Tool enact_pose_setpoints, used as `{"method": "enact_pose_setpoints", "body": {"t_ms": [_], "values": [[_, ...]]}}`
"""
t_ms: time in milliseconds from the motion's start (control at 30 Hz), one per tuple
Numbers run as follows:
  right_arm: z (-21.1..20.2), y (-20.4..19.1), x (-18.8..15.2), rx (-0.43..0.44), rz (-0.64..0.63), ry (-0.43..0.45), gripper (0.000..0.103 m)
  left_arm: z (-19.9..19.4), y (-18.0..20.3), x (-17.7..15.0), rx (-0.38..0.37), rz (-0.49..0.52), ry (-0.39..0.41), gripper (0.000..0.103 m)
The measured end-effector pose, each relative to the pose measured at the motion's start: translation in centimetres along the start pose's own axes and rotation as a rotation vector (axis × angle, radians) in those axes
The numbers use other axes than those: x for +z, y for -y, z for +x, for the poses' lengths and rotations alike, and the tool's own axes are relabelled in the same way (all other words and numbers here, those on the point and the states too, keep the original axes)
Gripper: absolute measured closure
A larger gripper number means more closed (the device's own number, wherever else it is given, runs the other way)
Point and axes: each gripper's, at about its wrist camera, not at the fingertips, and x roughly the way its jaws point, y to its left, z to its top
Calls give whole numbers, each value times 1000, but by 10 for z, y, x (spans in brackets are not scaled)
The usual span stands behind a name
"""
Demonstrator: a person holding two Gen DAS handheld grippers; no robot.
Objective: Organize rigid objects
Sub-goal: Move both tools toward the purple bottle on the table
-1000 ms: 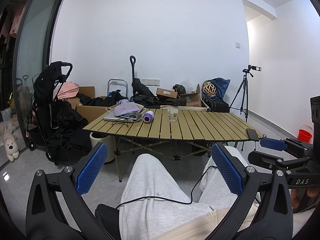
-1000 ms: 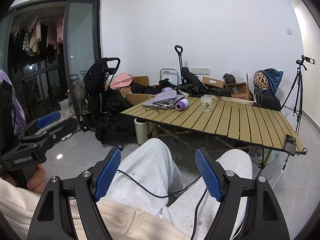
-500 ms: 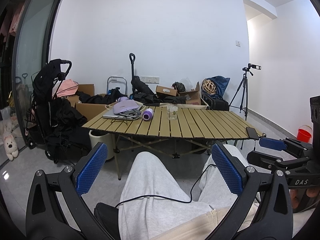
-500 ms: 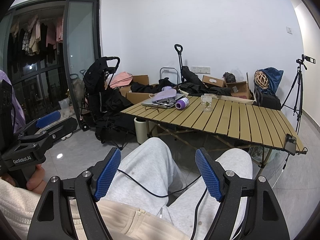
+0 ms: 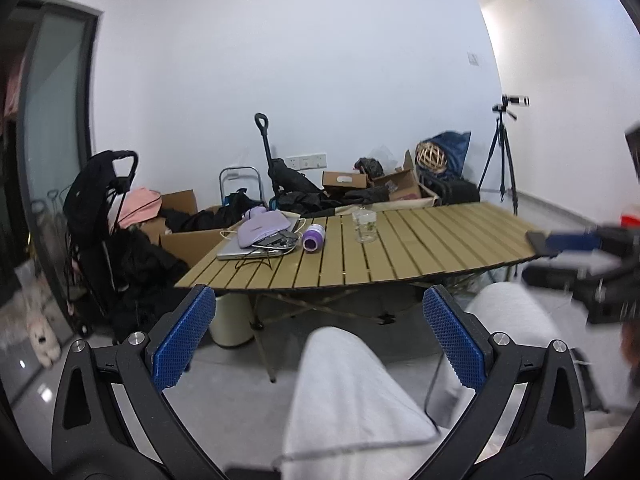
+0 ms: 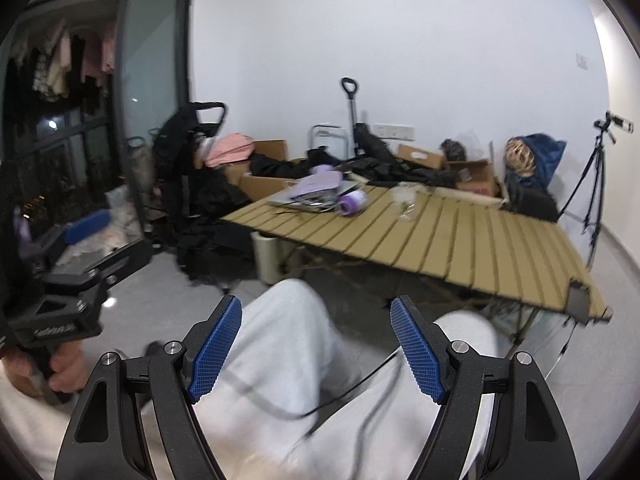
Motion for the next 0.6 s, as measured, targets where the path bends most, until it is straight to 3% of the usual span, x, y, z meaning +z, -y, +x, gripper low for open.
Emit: {"method": "enact_pose_setpoints", "body": {"t_ms": [133,267,367,500,600], "values": [[47,31,26,-8,52,-27,21,72,-23,9,-22,-45,-112,0],[115,58,59,15,78,-77,21,148,-39,16,51,-52,-199,0],[165,75,78,70,106,-131,21,198,-52,22,33,-92,-243,0],[252,94,103,164,161,-221,21,268,-73,30,-13,-138,-275,0],[331,104,118,129,157,-287,21,329,-87,33,-34,-149,-307,0]]}}
